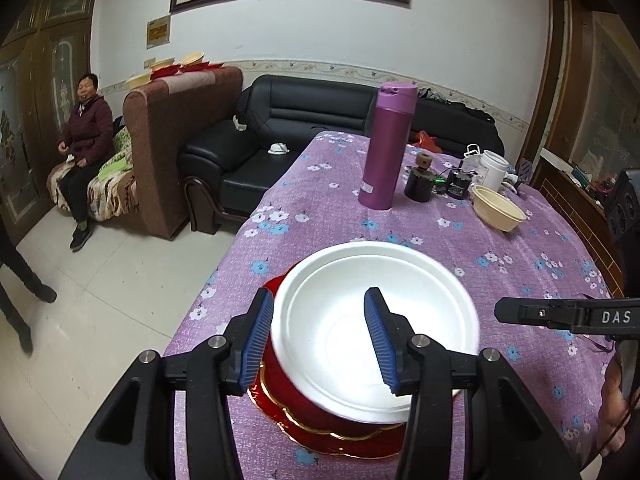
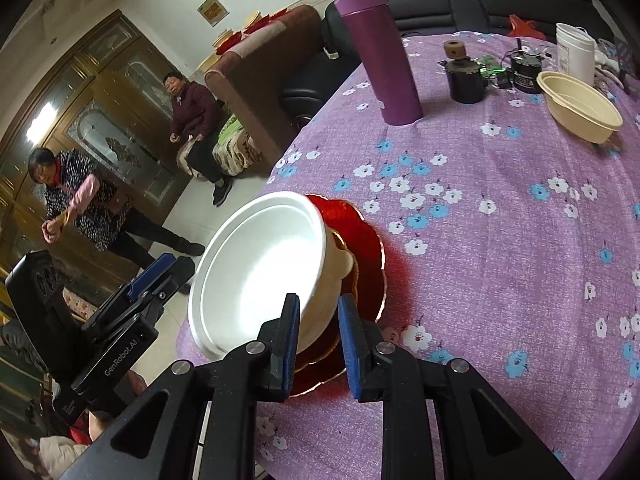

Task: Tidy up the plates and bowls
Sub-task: 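Open both grippers and move them toward the beige plastic bowl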

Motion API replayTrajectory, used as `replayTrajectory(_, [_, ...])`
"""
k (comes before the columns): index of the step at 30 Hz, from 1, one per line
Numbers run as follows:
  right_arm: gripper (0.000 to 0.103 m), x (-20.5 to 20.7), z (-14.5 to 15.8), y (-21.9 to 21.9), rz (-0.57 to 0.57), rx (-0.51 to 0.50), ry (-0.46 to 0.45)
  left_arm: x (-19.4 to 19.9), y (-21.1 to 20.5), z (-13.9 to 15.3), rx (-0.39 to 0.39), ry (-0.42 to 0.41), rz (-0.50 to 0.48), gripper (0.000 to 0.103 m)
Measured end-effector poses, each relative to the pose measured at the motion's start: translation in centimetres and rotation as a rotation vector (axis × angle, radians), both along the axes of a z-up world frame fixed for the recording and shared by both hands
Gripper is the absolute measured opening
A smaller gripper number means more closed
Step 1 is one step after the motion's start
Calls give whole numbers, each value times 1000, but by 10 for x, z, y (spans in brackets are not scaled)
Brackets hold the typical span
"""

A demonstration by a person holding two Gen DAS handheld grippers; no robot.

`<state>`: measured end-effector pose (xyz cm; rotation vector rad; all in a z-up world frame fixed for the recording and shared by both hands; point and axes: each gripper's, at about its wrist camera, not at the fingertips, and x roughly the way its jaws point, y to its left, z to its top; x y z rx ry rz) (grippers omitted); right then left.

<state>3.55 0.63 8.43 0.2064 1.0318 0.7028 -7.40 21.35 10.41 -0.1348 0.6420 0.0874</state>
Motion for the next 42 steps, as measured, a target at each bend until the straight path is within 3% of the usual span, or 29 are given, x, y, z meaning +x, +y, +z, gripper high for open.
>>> replayTrajectory(10, [24, 4, -3, -42, -69, 44, 10, 2, -48, 15, 43, -15, -97, 47])
replayTrajectory(17, [29, 11, -11, -89, -148, 83, 22, 7, -114, 19, 72, -13, -247, 55])
replayTrajectory(27, [30, 23, -18, -174, -312, 130, 30, 39, -212, -23, 102, 96, -442, 55])
replayTrajectory(34, [37, 31, -28, -219, -414, 149, 49, 94, -248, -67, 121, 190, -437, 55])
replayTrajectory(42, [40, 47, -29, -238, -471, 125, 65, 158, -251, -91, 123, 192, -334, 55])
